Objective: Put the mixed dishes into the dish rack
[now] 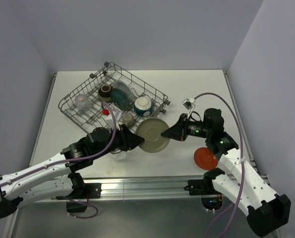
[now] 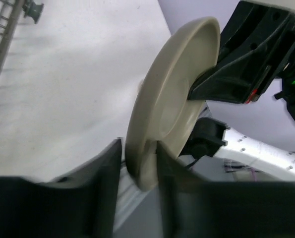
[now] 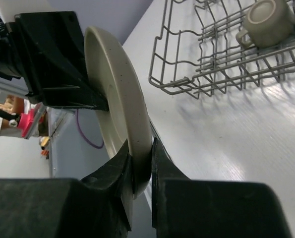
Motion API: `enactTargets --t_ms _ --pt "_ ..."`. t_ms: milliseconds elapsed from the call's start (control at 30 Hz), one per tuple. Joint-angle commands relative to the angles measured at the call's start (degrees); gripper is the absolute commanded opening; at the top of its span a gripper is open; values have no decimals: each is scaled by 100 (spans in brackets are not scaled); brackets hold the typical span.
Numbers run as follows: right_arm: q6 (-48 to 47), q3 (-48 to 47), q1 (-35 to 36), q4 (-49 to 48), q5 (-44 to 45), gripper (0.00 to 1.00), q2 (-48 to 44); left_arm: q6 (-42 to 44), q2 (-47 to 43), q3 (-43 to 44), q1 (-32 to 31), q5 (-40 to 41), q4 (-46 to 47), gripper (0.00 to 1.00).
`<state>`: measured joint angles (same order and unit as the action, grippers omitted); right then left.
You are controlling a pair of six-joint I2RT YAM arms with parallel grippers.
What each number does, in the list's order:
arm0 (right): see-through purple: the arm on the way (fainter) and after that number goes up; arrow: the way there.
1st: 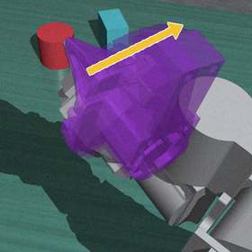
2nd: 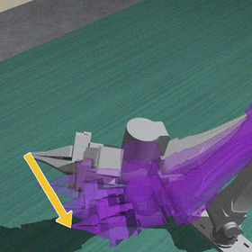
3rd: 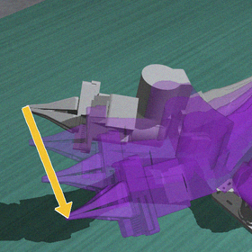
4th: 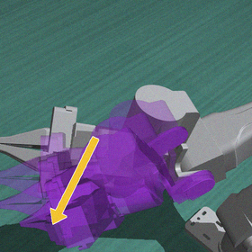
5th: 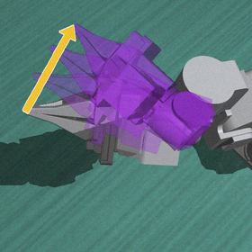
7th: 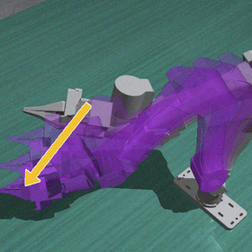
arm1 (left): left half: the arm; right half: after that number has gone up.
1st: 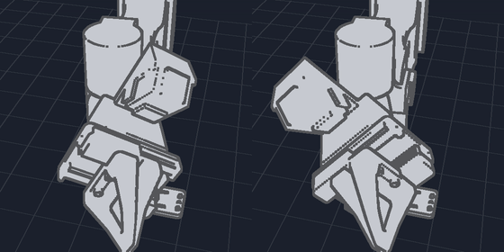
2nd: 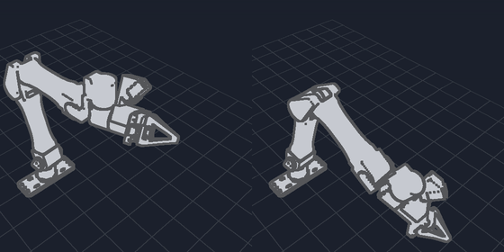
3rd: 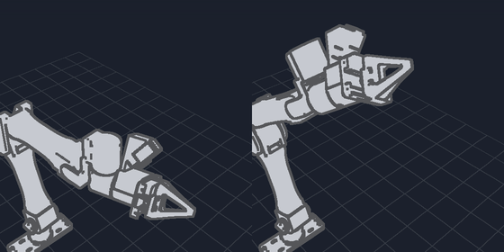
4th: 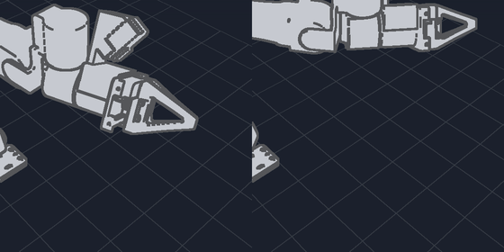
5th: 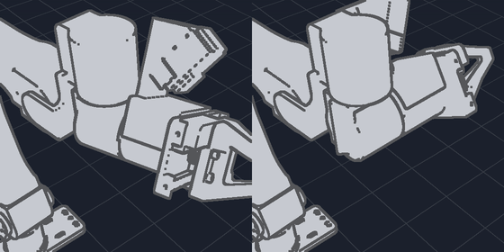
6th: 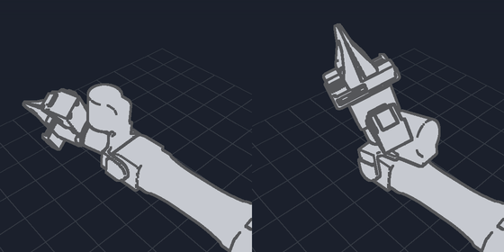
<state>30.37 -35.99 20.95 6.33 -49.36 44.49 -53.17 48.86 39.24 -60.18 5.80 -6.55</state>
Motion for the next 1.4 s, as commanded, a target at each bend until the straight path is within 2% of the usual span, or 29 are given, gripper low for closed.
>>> enactTargets --t_ms 0,33,100,133,167,233,267,300,367,433,467,500,600,667,800,933,1100,1233,1367 --pt "549 -259 146 -809 -496 0 85 35 132 390 24 165 103 43" --pt "514 -321 146 -739 -443 0 121 0 124 548 33 576 -108 65" --pt "409 -549 155 -607 -216 0 261 -44 123 733 68 1026 -784 84" --pt "356 -637 155 -345 -66 0 314 -123 141 951 86 1515 -1048 93" --pt "295 -846 164 -230 66 0 367 -219 185 1093 129 1790 -1651 94" --pt "93 -1120 251 -19 469 0 604 -613 351 1532 173 2379 -2374 96" --pt "-4 -1460 313 252 654 0 700 -833 439 1699 191 3069 -2787 96" --pt "-205 -1681 392 412 865 0 954 -1036 597 1988 200 3389 -3548 96" --pt "-417 -2373 778 939 1725 0 1254 -1459 738 2209 244 4048 -4107 97" --pt "-672 -2868 1216 1351 2367 0 1772 -1756 923 2394 270 4366 -4624 96" --pt "-734 -3340 1349 1484 2979 0 1948 -1959 984 2456 305 4516 -4863 96" --pt "-865 -3597 1455 1607 3264 0 2367 -2396 1072 2543 323 4778 -5352 96" --pt "-1199 -4494 1850 2047 4450 0 3266 -3144 1065 2510 341 5096 -5971 96" --pt "-1497 -5063 2131 2232 5169 0 3714 -3243 942 2378 341 5124 -6060 95" --pt "-1779 -5822 2439 2206 5952 0 4846 -3505 249 1834 341 5027 -5954 93" --pt "-1991 -6341 2677 1917 6465 0 5551 -3534 -464 1481 341 5123 -5849 88" --pt "-2360 -7193 3046 1881 7220 0 6492 -3631 -703 1524 349 5308 -6209 88" --pt "-2527 -7492 3161 1610 7283 0 6880 -3789 -623 1665 341 5343 -6508 88" --pt "-2764 -7879 3222 1617 7370 0 7327 -3578 -781 1543 349 5273 -6237 88"
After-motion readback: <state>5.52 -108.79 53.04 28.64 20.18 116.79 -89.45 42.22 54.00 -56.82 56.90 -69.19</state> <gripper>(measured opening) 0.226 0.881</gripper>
